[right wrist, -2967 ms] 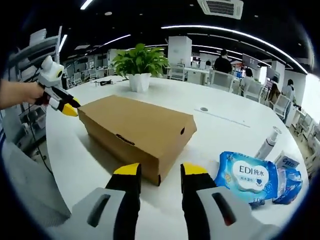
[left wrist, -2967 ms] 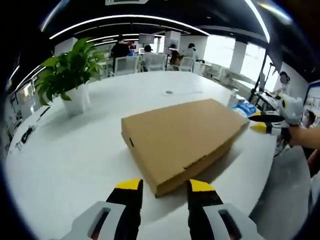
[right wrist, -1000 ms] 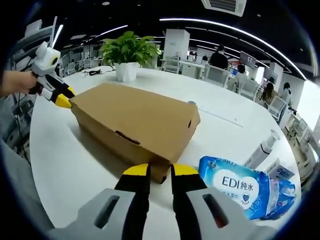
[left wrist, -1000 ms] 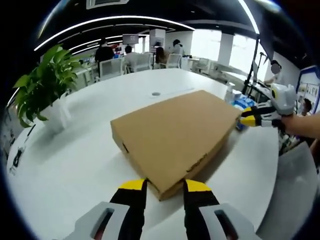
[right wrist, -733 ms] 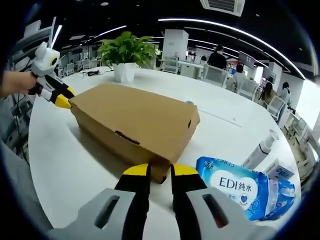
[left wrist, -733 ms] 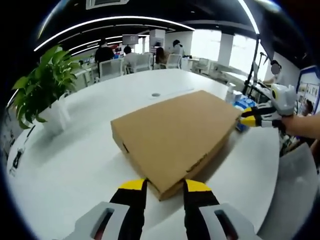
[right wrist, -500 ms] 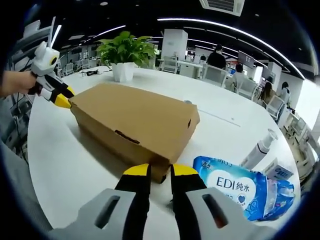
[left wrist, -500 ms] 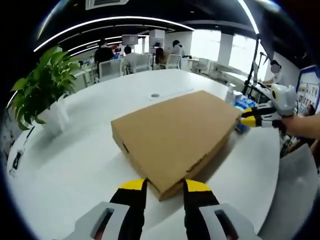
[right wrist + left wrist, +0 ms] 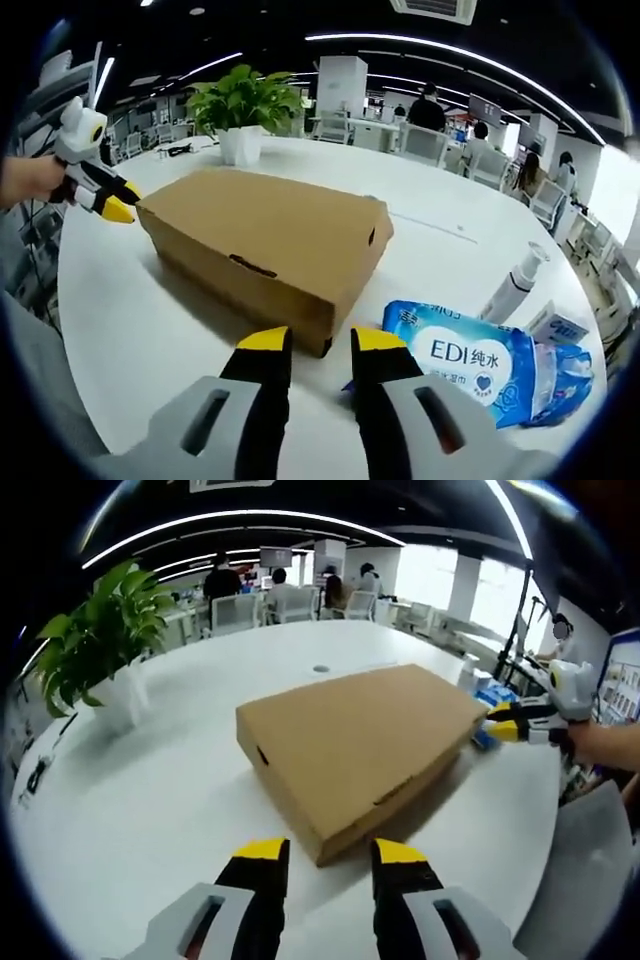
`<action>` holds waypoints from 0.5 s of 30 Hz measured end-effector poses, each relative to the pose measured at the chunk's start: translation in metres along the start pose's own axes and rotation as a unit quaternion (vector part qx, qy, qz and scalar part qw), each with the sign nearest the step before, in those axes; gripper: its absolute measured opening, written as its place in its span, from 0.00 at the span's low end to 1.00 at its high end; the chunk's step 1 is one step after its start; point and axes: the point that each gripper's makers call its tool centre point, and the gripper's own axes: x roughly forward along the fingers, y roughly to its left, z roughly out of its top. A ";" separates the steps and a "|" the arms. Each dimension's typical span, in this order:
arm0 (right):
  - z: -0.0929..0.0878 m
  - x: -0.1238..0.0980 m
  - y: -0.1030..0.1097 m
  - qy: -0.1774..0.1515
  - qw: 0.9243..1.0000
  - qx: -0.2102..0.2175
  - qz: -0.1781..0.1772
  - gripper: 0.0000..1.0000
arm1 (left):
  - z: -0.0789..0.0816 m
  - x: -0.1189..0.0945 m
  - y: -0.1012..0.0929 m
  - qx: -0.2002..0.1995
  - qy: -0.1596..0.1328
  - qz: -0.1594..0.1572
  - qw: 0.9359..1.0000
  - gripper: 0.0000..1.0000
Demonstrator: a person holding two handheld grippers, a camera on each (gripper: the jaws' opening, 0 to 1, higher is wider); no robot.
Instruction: Operate the shoe box by opening the lid, removing the specified soft item, and placing it in the target area until the item is outside and the box remains undamaged.
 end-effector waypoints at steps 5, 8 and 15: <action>0.001 -0.013 -0.002 -0.004 1.000 0.009 -0.007 0.34 | -0.007 -0.011 -0.005 -0.017 -0.006 0.004 1.000 0.40; 0.000 -0.023 -0.004 -0.004 1.000 0.014 -0.012 0.39 | -0.012 -0.017 -0.013 -0.021 -0.007 0.002 1.000 0.44; -0.011 -0.045 -0.013 -0.003 0.999 0.035 -0.025 0.48 | -0.026 -0.025 -0.034 -0.034 -0.011 -0.007 0.999 0.49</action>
